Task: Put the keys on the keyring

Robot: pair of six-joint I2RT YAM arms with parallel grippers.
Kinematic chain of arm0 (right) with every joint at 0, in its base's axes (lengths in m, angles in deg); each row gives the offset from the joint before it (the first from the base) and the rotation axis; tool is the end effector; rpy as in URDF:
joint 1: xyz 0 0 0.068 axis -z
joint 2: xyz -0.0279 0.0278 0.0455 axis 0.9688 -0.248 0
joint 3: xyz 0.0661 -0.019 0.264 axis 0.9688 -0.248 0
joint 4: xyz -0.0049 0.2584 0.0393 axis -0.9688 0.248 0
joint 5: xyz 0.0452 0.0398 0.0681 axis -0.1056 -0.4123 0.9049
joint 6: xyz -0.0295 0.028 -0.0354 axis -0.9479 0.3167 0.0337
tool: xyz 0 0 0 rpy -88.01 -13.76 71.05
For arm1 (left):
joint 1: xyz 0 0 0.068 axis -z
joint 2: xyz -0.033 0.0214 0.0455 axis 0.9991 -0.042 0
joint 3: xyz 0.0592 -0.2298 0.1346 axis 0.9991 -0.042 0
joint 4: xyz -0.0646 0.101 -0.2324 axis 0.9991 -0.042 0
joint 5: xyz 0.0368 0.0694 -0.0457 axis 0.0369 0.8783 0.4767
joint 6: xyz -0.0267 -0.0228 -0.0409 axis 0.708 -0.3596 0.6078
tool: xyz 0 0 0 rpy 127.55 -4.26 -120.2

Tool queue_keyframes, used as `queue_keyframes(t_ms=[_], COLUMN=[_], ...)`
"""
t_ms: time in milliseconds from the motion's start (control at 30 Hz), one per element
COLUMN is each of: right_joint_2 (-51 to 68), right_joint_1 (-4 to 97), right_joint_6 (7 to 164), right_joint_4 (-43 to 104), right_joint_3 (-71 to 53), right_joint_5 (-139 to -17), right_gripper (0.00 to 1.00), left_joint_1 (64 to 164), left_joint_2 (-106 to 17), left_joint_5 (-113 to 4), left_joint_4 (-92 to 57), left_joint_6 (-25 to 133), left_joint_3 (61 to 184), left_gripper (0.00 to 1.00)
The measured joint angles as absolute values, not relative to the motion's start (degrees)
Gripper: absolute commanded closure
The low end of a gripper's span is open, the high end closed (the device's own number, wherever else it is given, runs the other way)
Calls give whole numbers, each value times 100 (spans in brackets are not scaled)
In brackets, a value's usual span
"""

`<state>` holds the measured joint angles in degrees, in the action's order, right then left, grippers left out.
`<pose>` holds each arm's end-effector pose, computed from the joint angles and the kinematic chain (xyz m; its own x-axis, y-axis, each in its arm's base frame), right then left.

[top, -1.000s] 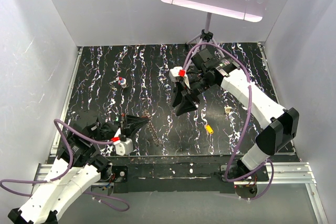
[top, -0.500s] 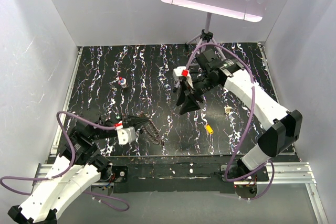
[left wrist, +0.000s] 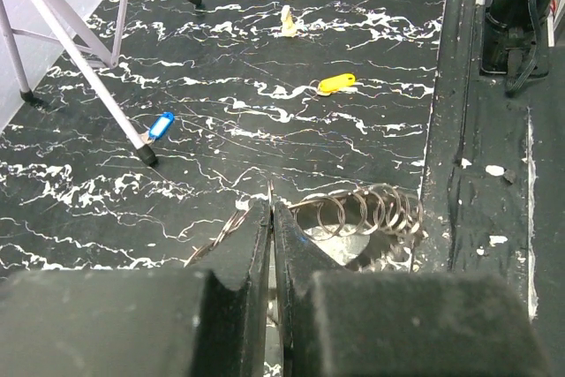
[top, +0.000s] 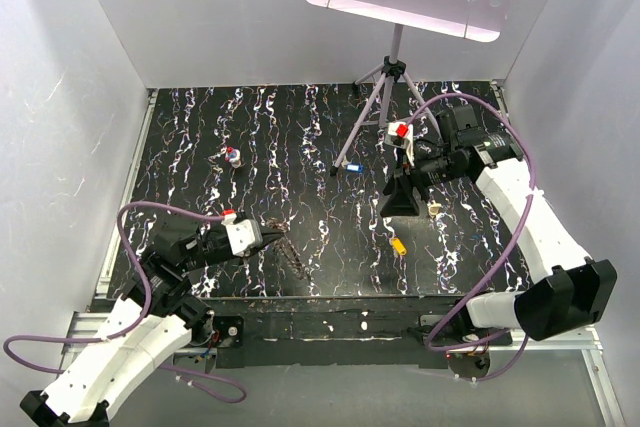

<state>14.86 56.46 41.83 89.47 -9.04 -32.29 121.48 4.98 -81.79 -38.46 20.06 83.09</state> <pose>0.2212 0.1072 0.3512 -0.2894 -0.4811 -0.8275 -0.9566 0.1754 0.2326 0.0867 -0.0831 0.2970 0.1911 0.2420 -0.9513 0.9219 0.2885 0.2586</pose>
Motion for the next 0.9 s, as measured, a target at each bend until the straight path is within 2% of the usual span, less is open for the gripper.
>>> queue_keyframes(t_ms=[433, 733, 900], right_joint_2=[1773, 1762, 2372], right_joint_1=[5836, 5908, 5913], right_joint_6=[4224, 4067, 3407], right_joint_4=[8945, 8879, 8669], right_joint_3=[-1162, -1157, -1931], right_joint_5=[-3690, -3493, -3384], right_gripper=[26, 27, 27], left_joint_1=[12148, 12148, 12148], left_joint_2=[579, 612, 706], left_joint_5=[-8083, -8006, -7967], left_joint_4=[-3530, -3473, -3457], left_joint_6=[2736, 2830, 2815], left_joint_3=[8246, 8243, 8206], left_gripper=[100, 100, 100])
